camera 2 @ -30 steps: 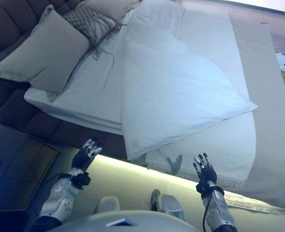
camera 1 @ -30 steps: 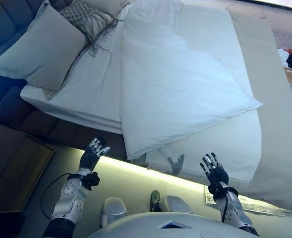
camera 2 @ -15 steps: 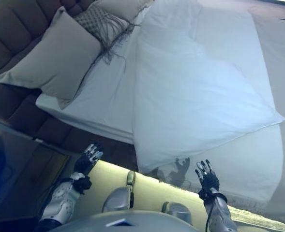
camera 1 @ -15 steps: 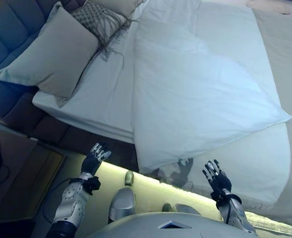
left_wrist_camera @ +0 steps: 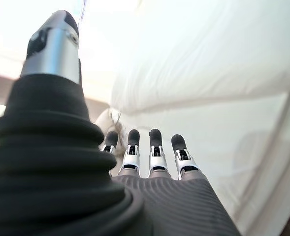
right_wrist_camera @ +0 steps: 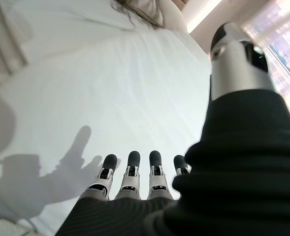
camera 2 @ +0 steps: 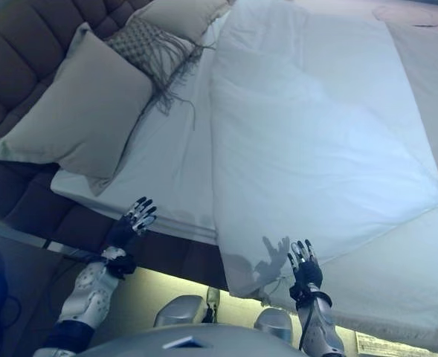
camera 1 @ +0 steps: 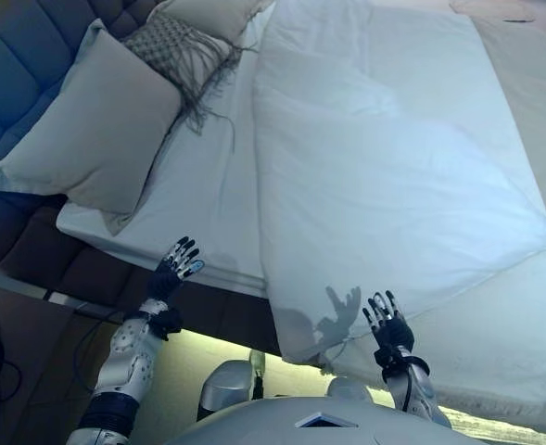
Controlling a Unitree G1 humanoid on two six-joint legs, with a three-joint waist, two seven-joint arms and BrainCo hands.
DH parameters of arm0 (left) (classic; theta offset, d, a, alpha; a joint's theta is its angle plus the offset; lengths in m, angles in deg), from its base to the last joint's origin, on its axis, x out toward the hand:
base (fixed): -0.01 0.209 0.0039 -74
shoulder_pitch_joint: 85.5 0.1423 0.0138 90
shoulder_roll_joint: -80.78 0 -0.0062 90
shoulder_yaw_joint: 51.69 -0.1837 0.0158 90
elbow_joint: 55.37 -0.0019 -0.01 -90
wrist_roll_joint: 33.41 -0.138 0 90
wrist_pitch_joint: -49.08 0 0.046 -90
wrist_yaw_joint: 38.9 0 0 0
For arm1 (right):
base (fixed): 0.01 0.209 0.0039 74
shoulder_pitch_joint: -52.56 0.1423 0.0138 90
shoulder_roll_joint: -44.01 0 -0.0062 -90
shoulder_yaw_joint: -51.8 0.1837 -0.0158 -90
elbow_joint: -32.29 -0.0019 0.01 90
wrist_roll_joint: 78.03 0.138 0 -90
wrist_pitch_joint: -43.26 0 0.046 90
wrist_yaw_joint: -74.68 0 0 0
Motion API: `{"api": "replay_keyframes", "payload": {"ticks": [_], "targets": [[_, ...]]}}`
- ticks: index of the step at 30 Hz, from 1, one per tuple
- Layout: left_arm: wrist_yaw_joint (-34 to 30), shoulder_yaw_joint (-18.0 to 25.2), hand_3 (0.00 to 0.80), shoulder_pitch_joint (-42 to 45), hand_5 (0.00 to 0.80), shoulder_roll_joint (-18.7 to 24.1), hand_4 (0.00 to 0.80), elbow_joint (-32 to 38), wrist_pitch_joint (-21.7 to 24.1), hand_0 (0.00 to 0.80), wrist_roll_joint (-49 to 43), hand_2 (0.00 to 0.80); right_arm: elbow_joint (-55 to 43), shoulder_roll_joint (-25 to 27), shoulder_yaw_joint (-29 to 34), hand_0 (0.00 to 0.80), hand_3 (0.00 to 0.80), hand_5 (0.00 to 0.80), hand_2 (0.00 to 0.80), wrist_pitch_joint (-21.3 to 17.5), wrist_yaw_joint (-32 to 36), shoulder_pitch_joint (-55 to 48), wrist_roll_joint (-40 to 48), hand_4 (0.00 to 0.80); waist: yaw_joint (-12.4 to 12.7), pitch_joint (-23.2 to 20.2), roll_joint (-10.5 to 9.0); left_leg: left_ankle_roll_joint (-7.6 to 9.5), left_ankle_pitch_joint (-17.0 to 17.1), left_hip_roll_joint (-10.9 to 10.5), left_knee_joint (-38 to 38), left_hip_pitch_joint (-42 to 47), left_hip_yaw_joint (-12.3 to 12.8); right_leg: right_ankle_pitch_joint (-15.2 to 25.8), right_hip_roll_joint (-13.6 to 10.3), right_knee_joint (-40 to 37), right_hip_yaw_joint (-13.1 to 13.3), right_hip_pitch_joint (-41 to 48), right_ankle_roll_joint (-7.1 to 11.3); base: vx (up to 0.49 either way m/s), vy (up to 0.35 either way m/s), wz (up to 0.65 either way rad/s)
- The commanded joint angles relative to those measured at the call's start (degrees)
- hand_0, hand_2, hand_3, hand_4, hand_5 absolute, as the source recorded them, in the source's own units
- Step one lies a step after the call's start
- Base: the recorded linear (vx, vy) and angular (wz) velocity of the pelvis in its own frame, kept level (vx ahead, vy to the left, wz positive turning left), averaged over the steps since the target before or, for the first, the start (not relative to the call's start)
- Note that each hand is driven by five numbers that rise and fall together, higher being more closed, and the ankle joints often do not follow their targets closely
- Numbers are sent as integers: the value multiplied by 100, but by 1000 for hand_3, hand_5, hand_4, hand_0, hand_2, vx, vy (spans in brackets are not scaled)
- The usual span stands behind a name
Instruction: Make the bed neatly
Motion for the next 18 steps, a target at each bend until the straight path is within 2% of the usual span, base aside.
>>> {"api": "replay_keyframes", "payload": {"ticks": [1,5,9,12,13,14,16,17,18], "targets": [[161,-120,0,92,0,171,0,237,375,0,-41,0,-127,131,-113,0,0,0,0,-309,87,5,4,0,61,-348,8,78,255,-82,187,-780,-472,891,162,-596,-47,90,77,39,-85,-10],[106,-83,0,33,0,249,0,367,459,0,26,0,16,234,-80,0,0,0,0,-251,194,244,115,0,8,-203,23,-73,164,110,146,-567,-352,1006,231,-1353,-97,-298,120,-32,-122,-31],[215,-138,0,-23,0,298,0,492,588,0,-643,0,103,318,-9,0,0,0,0,-107,307,409,172,0,8,-114,-33,-222,129,378,88,-423,-277,933,360,-1774,-238,-315,180,6,-197,15],[404,-346,0,-287,0,483,0,295,865,0,-1701,0,66,438,-9,0,0,0,0,-41,396,419,155,0,-65,-116,-191,-415,187,620,214,-634,-11,896,497,-2104,-355,-139,249,16,-227,8],[544,-495,0,-510,0,601,0,205,941,0,-1948,0,-19,571,-6,0,0,0,0,-37,358,401,210,0,-163,-87,-267,-475,132,753,543,-823,184,906,465,-2189,-381,-88,261,-57,-155,13],[708,-603,0,-663,0,645,0,148,990,0,-2141,0,-45,648,-3,0,0,0,0,-25,309,438,237,0,-197,-60,-295,-509,70,802,797,-981,107,913,442,-2182,-363,-104,256,-76,-93,33],[1105,-723,0,-817,0,665,0,88,1102,0,-2681,0,-31,753,-51,0,0,0,0,8,256,574,267,0,-181,23,-276,-541,-51,856,1036,-1092,-320,860,439,-2058,-216,-194,241,-38,-24,28],[1391,-715,0,-863,0,705,0,136,1159,0,-3239,0,-34,787,-90,0,0,0,0,28,277,665,252,0,-182,70,-243,-558,-90,907,1026,-1047,-495,838,420,-1975,-117,-279,244,14,-27,-7],[1590,-765,0,-918,0,816,0,223,1183,0,-3656,0,-88,768,-84,0,0,0,0,36,305,692,213,0,-200,112,-222,-560,-117,918,1000,-1002,-496,828,381,-1929,-64,-327,283,12,-38,-44]]}}
